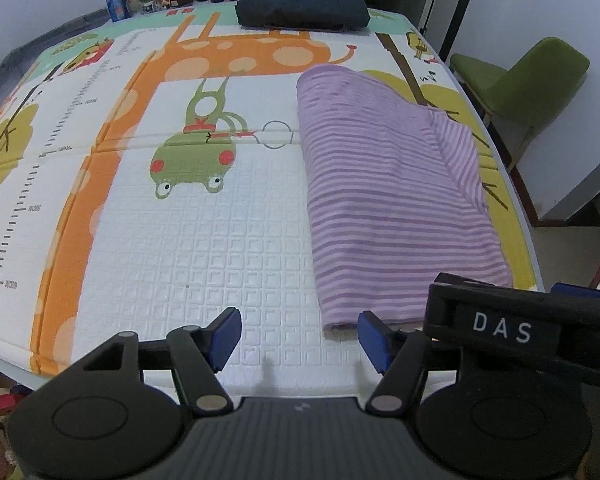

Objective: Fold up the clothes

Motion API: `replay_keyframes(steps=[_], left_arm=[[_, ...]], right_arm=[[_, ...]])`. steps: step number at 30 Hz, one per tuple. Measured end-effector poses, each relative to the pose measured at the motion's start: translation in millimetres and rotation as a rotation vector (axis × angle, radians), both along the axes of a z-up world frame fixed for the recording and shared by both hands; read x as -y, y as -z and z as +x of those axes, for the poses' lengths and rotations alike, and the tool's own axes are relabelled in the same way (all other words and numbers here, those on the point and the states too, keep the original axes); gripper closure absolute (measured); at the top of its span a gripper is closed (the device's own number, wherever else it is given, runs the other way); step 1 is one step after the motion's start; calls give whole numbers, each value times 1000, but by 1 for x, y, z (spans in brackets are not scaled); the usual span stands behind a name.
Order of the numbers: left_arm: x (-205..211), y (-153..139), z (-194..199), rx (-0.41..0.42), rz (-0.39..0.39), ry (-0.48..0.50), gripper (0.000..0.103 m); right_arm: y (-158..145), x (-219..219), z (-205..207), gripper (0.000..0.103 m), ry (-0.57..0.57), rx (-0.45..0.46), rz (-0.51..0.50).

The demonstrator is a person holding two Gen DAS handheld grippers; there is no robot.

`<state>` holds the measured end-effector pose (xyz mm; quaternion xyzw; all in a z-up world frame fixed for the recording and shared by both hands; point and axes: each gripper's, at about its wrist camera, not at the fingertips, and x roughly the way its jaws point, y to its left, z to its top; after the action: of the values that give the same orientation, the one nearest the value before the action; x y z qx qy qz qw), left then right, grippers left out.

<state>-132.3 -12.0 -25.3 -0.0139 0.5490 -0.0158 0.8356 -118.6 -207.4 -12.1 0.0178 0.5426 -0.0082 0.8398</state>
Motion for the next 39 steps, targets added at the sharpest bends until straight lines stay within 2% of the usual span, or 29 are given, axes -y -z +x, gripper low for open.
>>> replay_keyframes(steps=[11, 33, 39], left_arm=[[1, 7, -4, -27, 4, 11, 36], [1, 11, -13, -17, 18, 41, 36], [-1, 12, -15, -10, 22, 43, 32]], right_arm=[[9, 3, -8, 1, 22, -20, -18], [16, -1, -13, 1, 17, -32, -7], [18, -4, -16, 1, 12, -34, -3]])
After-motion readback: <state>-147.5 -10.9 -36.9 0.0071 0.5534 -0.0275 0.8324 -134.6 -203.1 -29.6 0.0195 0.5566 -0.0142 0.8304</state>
